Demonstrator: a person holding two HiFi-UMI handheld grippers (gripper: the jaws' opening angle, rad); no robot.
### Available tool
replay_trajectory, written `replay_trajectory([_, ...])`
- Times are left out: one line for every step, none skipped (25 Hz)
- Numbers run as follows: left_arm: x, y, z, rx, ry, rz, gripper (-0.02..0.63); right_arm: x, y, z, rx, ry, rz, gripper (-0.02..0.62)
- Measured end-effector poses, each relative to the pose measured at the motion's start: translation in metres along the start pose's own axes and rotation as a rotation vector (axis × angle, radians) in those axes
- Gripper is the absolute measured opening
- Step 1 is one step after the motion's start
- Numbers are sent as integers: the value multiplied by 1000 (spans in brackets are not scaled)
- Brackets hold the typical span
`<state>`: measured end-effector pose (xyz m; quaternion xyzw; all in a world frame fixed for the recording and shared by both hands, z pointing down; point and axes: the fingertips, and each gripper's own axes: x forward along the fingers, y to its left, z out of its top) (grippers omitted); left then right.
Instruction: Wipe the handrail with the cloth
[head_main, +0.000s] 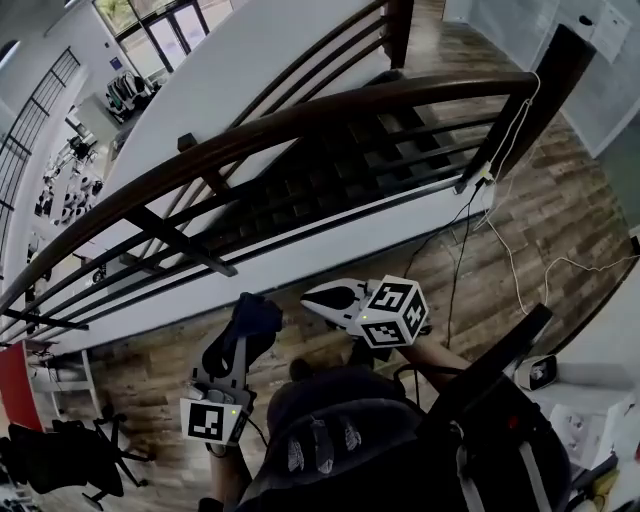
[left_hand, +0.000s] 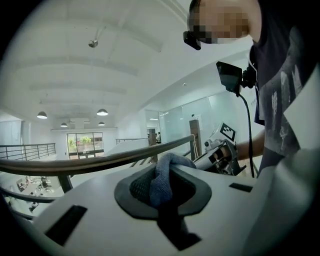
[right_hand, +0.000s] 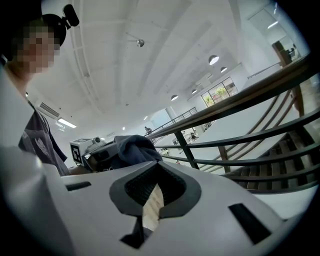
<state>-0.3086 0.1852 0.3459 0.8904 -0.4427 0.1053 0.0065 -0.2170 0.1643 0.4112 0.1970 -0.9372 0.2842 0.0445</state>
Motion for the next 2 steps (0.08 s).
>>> replay_trajectory([-5,2,2,2,-11,-3,43,2,5,-2,1,-1,-4,2])
replay_trajectory([-9,4,3,5,-23,-8,43,5,11,-5,2,-3,-9,2])
